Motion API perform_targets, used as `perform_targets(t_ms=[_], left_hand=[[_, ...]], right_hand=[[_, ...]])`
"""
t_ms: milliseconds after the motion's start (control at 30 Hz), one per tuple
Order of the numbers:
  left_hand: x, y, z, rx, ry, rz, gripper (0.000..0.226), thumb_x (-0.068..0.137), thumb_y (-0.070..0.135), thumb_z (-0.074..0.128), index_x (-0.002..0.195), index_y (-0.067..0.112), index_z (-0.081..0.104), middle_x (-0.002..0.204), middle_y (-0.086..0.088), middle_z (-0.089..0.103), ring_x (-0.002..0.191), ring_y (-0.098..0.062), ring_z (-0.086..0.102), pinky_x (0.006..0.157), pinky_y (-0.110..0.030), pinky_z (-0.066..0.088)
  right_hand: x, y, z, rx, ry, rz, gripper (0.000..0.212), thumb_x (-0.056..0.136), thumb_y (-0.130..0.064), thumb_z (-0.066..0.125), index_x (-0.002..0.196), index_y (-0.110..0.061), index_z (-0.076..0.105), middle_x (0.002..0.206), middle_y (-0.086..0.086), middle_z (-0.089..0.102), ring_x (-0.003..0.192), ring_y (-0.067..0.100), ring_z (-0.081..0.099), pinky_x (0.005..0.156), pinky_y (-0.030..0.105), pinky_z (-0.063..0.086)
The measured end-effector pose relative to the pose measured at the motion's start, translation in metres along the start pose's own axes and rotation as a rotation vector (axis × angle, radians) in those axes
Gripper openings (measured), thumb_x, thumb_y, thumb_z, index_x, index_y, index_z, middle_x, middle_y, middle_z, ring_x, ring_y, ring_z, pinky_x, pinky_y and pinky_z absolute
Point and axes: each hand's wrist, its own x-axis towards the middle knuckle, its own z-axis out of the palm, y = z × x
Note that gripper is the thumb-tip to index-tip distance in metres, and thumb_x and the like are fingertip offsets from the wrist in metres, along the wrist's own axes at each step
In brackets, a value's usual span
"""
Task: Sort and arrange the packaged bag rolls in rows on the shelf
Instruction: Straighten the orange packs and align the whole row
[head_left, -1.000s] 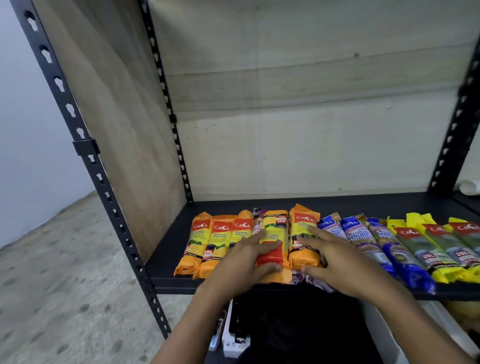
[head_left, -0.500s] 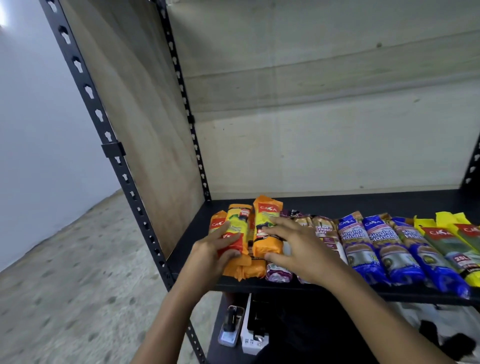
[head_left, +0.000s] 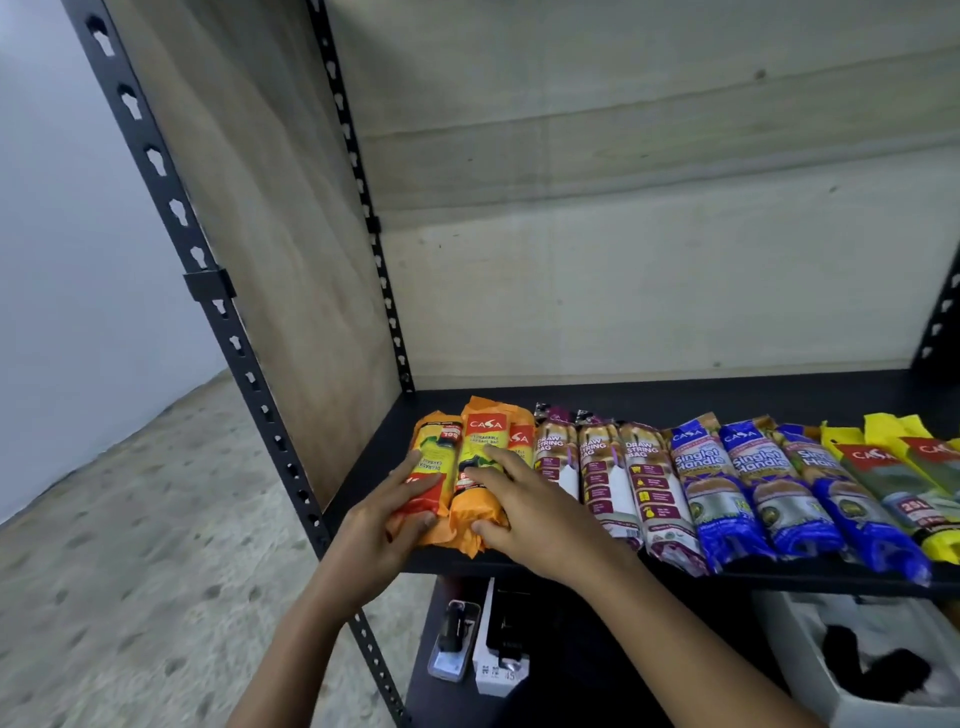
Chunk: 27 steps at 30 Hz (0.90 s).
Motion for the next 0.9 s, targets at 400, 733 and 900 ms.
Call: perform_targets(t_ms=[400,733,900], left_hand=[[-0.008,-0.002,0.003,0.078,0.052,0.037,0.081,0.075,0.046,0.079,0.145,0.047,0.039,0.162,0.019,0.017,0.146,-0.006,0.027,0.108,-0.036,0.046],[0.006,0.107,0.074,0.294,0.099,0.397,0.049,0.092,0.054,0.06,0.134,0.03,0.058,0.155,0.005,0.038,0.15,-0.017,0.022,0.119,-0.053,0.024],[0.026,0.126,0.117,0.454,-0.109,0.293,0.071,0.09,0.074,0.038,0.153,0.042,0.022,0.165,0.002,0.012,0.153,-0.019,0.005,0.123,-0.045,0.017]], right_hand=[[-0.019,-0.003,-0.011,0.012,-0.024,0.003,0.081,0.094,-0.05,0.058,0.153,-0.047,0.002,0.165,-0.011,-0.014,0.151,0.03,0.009,0.115,0.054,0.025],[-0.124,0.079,-0.096,-0.258,0.027,0.279,0.082,0.083,-0.077,0.047,0.153,-0.048,0.015,0.162,-0.018,0.015,0.149,0.01,0.008,0.122,0.047,0.007],[-0.139,0.094,-0.086,-0.353,-0.029,0.284,0.094,0.073,-0.094,0.029,0.151,-0.054,-0.007,0.162,-0.02,-0.017,0.148,0.014,-0.025,0.12,0.051,-0.008]])
